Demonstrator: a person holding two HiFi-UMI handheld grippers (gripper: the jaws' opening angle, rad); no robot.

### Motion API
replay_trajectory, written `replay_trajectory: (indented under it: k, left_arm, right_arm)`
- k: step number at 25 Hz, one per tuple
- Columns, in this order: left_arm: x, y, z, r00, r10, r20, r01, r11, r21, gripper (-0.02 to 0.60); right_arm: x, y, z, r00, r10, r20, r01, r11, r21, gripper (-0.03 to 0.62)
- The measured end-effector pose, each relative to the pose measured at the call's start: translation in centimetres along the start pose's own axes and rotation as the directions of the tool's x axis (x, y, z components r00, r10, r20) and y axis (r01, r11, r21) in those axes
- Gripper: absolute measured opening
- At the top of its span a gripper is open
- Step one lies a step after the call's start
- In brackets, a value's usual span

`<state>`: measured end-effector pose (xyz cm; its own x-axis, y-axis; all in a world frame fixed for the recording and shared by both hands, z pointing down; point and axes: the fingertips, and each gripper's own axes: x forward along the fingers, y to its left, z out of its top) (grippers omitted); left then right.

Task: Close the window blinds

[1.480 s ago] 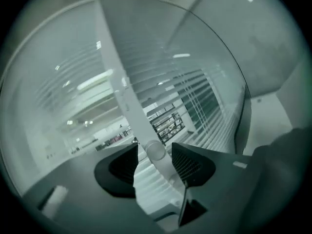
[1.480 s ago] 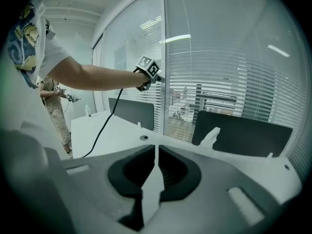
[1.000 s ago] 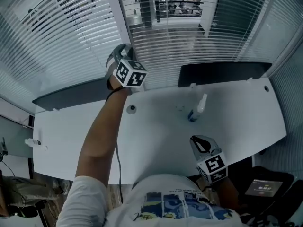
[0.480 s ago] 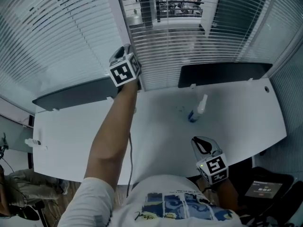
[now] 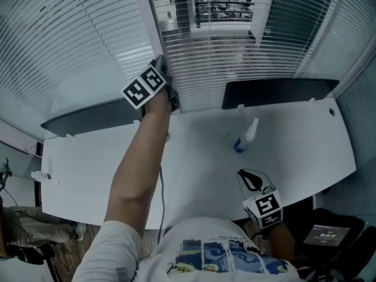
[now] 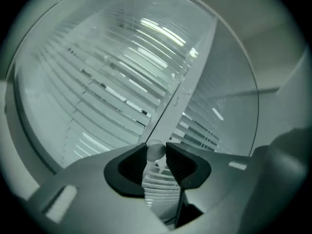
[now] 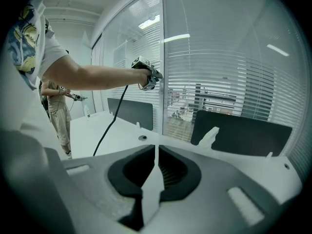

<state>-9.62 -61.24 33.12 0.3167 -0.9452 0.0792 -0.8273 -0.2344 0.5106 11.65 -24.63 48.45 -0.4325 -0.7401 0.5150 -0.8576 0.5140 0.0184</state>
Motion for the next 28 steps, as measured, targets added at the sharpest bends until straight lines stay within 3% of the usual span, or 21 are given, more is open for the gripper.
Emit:
replay_trajectory:
  k: [1, 2, 3, 4, 5, 7, 9, 10, 11, 12, 13, 14, 16, 18, 20, 22, 26, 27, 28]
  left_arm:
    - [0.0, -0.1, 0.0, 1.0, 0.022, -0.018, -0.02, 0.994, 0.105, 0.133]
    - [-0.1, -0.1, 0.1, 0.998, 0.06, -0.033, -0.05, 0.971, 0.233, 0.14]
    - [-0.2, -0.1, 0.2, 0.993, 0.108, -0.04, -0.085, 0.923, 0.375, 0.164]
    - [-0.3, -0.2, 0.3, 0.987, 0.154, -0.037, -0.113, 0.849, 0.516, 0.183]
    - [-0.3, -0.4, 0.3, 0.982, 0.187, -0.027, -0.126, 0.754, 0.645, 0.19]
    - [-0.2, -1.2, 0.0, 0.976, 0.217, 0.001, -0.118, 0.527, 0.842, 0.19]
    - [0.1, -1.9, -0.7, 0.976, 0.216, 0.026, -0.093, 0.304, 0.948, 0.19]
    - [0.2, -2.1, -1.0, 0.976, 0.214, 0.035, -0.081, 0.21, 0.974, 0.189]
    - [0.5, -2.2, -1.3, 0.976, 0.214, 0.04, -0.071, 0.138, 0.988, 0.167]
    - [0.6, -2.3, -1.4, 0.976, 0.214, 0.045, -0.066, 0.09, 0.994, 0.147]
    - [0.8, -2.2, -1.4, 0.975, 0.215, 0.048, -0.064, 0.064, 0.996, 0.132]
    - [0.9, -2.1, -1.3, 0.975, 0.217, 0.049, -0.063, 0.058, 0.996, 0.126]
    - [0.9, -2.0, -1.1, 0.976, 0.214, 0.049, -0.068, 0.081, 0.994, 0.129]
    - [0.7, -2.0, -1.0, 0.978, 0.204, 0.046, -0.076, 0.141, 0.987, 0.13]
    - [0.6, -1.9, -0.9, 0.98, 0.196, 0.036, -0.08, 0.223, 0.971, 0.13]
    - [0.5, -2.0, -0.7, 0.982, 0.187, 0.024, -0.086, 0.329, 0.94, 0.13]
    - [0.2, -1.7, 0.1, 0.986, 0.167, -0.006, -0.103, 0.638, 0.763, 0.13]
    - [0.2, -1.6, 0.2, 0.986, 0.164, -0.008, -0.11, 0.695, 0.71, 0.13]
    - [0.1, -1.5, 0.4, 0.987, 0.163, -0.006, -0.117, 0.733, 0.67, 0.13]
  right_arm:
    - [0.0, 0.0, 0.0, 1.0, 0.0, 0.002, 0.0, 1.0, 0.001, 0.015]
    - [0.0, 0.0, 0.1, 1.0, 0.0, 0.003, 0.0, 1.0, 0.001, 0.015]
    - [0.1, 0.0, 0.1, 1.0, -0.001, 0.003, 0.001, 1.0, 0.001, 0.015]
    - [0.1, 0.0, 0.1, 1.0, -0.001, 0.003, 0.001, 1.0, 0.0, 0.015]
    - [0.1, 0.0, 0.1, 1.0, 0.0, 0.003, 0.0, 1.0, -0.001, 0.015]
    - [0.2, 0.0, 0.2, 1.0, 0.002, 0.004, -0.002, 1.0, -0.003, 0.015]
    - [0.2, 0.2, 0.1, 1.0, 0.006, 0.002, -0.006, 1.0, -0.002, 0.015]
    - [0.2, 0.2, 0.1, 1.0, 0.008, 0.0, -0.008, 1.0, -0.002, 0.015]
    - [0.3, 0.2, 0.1, 1.0, 0.009, 0.0, -0.009, 1.0, -0.003, 0.015]
    - [0.3, 0.3, 0.1, 1.0, 0.01, 0.0, -0.01, 1.0, -0.004, 0.015]
    - [0.3, 0.3, 0.1, 1.0, 0.009, -0.001, -0.009, 1.0, -0.005, 0.015]
    - [0.2, 0.2, 0.1, 1.0, 0.009, -0.001, -0.009, 1.0, -0.006, 0.015]
    - [0.2, 0.2, 0.1, 1.0, 0.007, -0.001, -0.007, 1.0, -0.005, 0.015]
    - [0.3, 0.2, 0.1, 1.0, 0.007, -0.003, -0.007, 1.0, -0.004, 0.015]
    - [0.3, 0.3, 0.1, 1.0, 0.008, -0.004, -0.008, 1.0, -0.006, 0.015]
    - [0.3, 0.3, 0.2, 1.0, 0.01, -0.003, -0.01, 1.0, -0.008, 0.015]
    - [0.3, 0.2, 0.4, 1.0, 0.008, 0.0, -0.008, 1.0, -0.007, 0.015]
    - [0.3, 0.2, 0.4, 1.0, 0.007, -0.001, -0.007, 1.0, -0.006, 0.015]
    - [0.3, 0.2, 0.4, 1.0, 0.007, -0.002, -0.007, 1.0, -0.005, 0.015]
